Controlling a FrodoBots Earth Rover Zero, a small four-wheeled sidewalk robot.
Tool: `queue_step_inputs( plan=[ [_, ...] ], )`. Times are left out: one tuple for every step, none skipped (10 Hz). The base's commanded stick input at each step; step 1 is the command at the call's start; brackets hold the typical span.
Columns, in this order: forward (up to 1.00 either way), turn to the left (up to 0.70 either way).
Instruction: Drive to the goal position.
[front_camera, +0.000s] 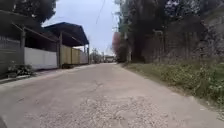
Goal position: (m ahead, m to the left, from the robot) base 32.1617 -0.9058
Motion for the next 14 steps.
queue_step_inputs(
  plan=[
    [1.0,0.0],
    [1.0,0.0],
    [1.0,0.0],
    [1.0,0.0],
    [1.0,0.0],
    [1.0,0.0],
    [1.0,0.0],
    [1.0,0.0],
    [1.0,0.0],
    [1.0,0.0],
    [1.0,0.0],
    [1.0,0.0],
    [1.0,0.0],
    [1.0,0.0]
  ],
)
